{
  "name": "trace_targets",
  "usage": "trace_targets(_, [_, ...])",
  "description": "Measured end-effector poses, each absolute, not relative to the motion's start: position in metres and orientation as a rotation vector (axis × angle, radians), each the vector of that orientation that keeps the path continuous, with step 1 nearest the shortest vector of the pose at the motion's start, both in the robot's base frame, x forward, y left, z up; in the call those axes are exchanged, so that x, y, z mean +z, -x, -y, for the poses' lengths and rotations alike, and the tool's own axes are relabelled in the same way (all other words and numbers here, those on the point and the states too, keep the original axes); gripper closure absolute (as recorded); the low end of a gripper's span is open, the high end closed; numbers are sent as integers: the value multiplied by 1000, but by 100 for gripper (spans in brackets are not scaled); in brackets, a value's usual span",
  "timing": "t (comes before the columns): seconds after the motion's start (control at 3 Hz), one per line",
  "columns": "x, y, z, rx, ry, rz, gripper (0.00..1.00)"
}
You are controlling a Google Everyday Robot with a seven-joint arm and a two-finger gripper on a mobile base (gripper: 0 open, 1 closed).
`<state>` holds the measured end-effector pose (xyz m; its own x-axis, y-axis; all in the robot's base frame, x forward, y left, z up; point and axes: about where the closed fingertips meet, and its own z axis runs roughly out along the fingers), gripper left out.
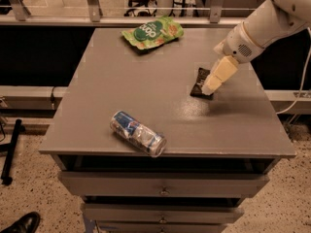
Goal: Move rxbar chocolate near redbull can
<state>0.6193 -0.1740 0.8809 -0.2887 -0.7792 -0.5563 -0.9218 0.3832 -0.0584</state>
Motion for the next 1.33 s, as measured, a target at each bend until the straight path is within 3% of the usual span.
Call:
trace_targets(1.0, [840, -649, 178, 240, 1496, -2058, 0])
trace_targets(1.33, [835, -651, 181, 275, 1485, -2060, 25])
